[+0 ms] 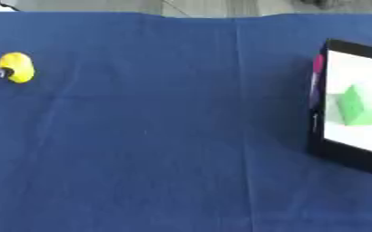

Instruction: Pick up the objects with one hand, pass them to the other hand, and then place them into the box on the other side of the table.

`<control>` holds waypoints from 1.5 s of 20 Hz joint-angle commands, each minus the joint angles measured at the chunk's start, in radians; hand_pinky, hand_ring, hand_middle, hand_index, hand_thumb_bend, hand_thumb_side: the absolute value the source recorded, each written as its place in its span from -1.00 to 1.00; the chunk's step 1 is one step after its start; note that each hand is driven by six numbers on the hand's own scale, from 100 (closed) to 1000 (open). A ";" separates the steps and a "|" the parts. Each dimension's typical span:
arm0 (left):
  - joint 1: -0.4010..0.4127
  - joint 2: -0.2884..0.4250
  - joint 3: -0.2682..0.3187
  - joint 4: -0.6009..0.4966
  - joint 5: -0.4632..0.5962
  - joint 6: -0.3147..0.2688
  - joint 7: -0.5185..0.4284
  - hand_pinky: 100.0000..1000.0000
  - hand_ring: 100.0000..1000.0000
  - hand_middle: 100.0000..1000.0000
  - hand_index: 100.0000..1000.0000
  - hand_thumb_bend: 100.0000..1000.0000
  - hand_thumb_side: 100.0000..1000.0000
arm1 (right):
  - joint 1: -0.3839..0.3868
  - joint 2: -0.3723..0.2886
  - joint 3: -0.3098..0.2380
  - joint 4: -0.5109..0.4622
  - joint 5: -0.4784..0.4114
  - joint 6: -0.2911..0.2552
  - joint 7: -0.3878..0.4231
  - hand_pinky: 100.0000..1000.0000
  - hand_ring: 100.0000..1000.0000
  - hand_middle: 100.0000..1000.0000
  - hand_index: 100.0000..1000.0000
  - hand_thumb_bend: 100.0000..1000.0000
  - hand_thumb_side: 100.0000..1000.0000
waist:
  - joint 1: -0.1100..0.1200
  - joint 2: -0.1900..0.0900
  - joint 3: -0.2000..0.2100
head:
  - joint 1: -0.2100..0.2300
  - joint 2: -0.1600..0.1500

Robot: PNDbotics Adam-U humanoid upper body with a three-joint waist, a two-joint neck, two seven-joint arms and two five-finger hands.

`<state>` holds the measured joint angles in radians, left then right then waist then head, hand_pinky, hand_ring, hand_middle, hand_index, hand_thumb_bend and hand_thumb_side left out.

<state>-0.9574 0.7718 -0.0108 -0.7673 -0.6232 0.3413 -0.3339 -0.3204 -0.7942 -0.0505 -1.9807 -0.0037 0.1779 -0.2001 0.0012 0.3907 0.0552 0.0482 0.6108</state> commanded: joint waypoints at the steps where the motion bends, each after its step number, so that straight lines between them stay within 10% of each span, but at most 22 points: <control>1: -0.029 0.017 0.016 0.016 -0.032 0.006 0.023 0.79 0.64 0.49 0.70 -0.03 -0.18 | -0.016 -0.015 -0.004 -0.019 -0.002 -0.002 0.004 0.93 1.00 0.80 0.88 -1.00 -0.28 | 0.003 -0.015 -0.004 | 0.010 -0.018; 30: -0.059 -0.028 0.011 0.042 -0.035 0.010 0.111 0.70 0.48 0.27 0.31 -1.00 -0.86 | -0.033 -0.005 0.002 -0.019 -0.012 0.010 0.010 0.93 1.00 0.79 0.87 -1.00 -0.18 | 0.003 -0.005 -0.023 | 0.057 -0.032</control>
<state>-0.9968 0.7201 -0.0065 -0.7131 -0.6641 0.3508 -0.2289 -0.3439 -0.7786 -0.0411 -1.9810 -0.0106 0.1867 -0.1875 0.0019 0.4091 0.0317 0.1020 0.5874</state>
